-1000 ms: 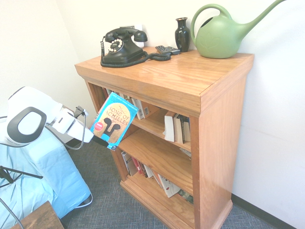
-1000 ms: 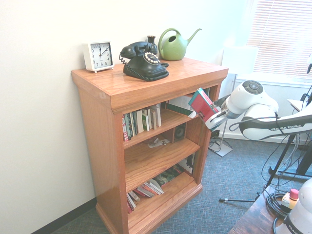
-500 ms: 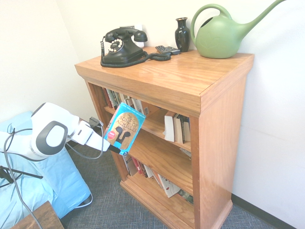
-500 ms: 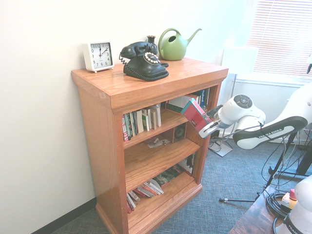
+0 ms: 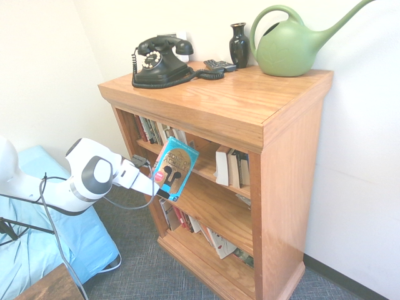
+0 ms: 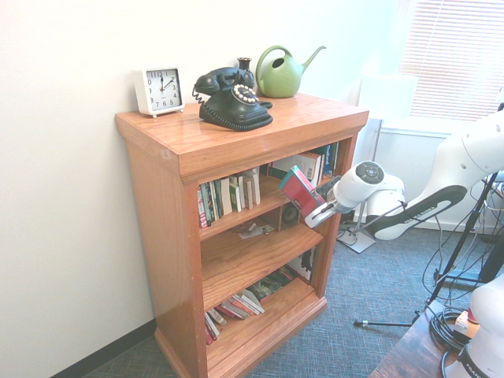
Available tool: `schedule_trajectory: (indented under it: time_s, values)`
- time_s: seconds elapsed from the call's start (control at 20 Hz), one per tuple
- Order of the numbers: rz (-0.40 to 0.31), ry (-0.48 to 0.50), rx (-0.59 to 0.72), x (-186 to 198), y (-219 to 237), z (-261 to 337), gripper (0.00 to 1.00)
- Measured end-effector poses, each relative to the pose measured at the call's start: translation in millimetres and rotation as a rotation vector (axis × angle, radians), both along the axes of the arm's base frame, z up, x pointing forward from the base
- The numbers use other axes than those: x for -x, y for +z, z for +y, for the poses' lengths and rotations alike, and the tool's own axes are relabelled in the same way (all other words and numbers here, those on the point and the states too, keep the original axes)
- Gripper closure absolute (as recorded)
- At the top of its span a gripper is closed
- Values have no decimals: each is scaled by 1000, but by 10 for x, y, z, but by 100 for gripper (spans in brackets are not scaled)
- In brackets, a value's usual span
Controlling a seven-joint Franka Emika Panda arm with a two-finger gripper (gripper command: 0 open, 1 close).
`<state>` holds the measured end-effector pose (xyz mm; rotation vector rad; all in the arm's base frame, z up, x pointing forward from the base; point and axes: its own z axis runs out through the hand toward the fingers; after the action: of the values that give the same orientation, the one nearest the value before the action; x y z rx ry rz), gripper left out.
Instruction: Organize the shelf
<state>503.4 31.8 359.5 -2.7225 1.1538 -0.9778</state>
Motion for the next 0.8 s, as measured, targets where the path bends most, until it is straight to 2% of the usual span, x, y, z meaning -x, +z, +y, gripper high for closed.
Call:
schedule_trajectory:
  time_s: [0.4, 0.65, 0.8]
  values:
    - [34, 26, -128, -323, -49, 77, 100]
    - [53, 92, -224, -366, 164, 349, 100]
    - [60, 95, -261, -368, 446, 256, 100]
